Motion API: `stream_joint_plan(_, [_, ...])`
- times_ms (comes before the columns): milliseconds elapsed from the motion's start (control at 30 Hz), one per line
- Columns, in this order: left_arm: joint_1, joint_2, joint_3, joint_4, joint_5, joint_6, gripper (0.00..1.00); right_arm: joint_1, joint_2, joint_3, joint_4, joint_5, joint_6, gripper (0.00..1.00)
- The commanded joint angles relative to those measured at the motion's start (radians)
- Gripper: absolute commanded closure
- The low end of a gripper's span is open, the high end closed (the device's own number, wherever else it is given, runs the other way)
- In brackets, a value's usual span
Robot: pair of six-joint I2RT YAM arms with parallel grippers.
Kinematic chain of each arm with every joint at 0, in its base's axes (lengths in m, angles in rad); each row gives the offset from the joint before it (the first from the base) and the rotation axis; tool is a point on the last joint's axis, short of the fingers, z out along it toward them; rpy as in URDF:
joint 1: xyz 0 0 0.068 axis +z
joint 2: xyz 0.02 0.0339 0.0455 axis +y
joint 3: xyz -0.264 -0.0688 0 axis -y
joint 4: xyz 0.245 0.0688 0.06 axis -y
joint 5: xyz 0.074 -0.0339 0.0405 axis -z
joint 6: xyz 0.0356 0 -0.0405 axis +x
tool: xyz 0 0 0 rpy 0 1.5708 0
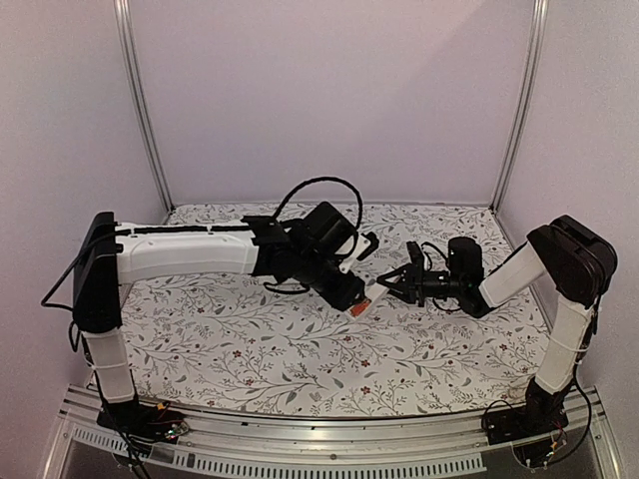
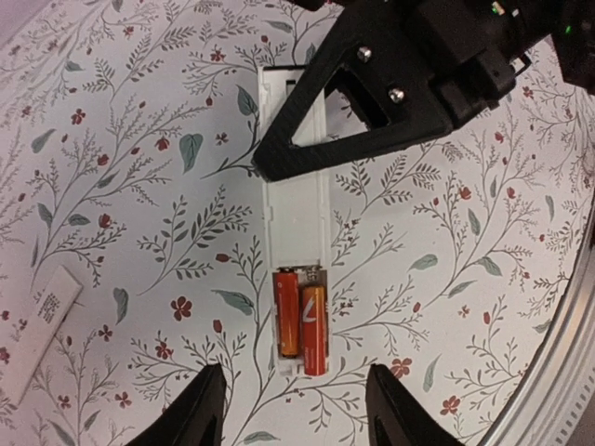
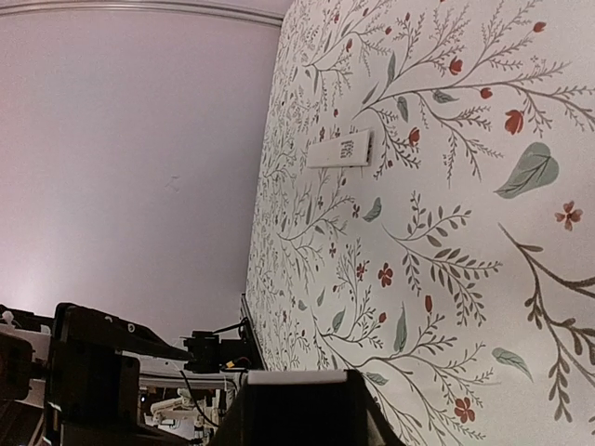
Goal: Load the batteries into the remote control
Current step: Load the battery into the battery compartment, then press the battery in the battery compartment.
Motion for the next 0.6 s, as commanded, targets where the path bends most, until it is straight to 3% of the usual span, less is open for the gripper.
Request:
stream_joint_plan(0, [0.012,-0.110,-0.116,0.102,0.029,0.123,0.48,0.009,0.013,0.010,0.036,-0.043,0.016,1.00])
stream_joint_plan(133, [0.012,-0.259,-0.321,0.264,0.168,0.335,0.49,0.010,0.009,0.019,0.035,-0.087,0.031,1.00])
stream_joint_plan(233, [0.010,-0.338,-0.424,0.299,0.242,0.481,0.50,0.026,0.007,0.024,0.024,-0.116,0.036,1.00])
stream_joint_plan(433, [-0.027,-0.327,-0.435,0.199,0.233,0.699,0.57,0.068,0.016,0.049,-0.023,-0.165,0.015,1.00])
stream_joint_plan(567, [-0.056,-0.326,-0.443,0.200,0.225,0.757,0.62,0.097,0.026,0.068,-0.027,-0.192,0.008,1.00])
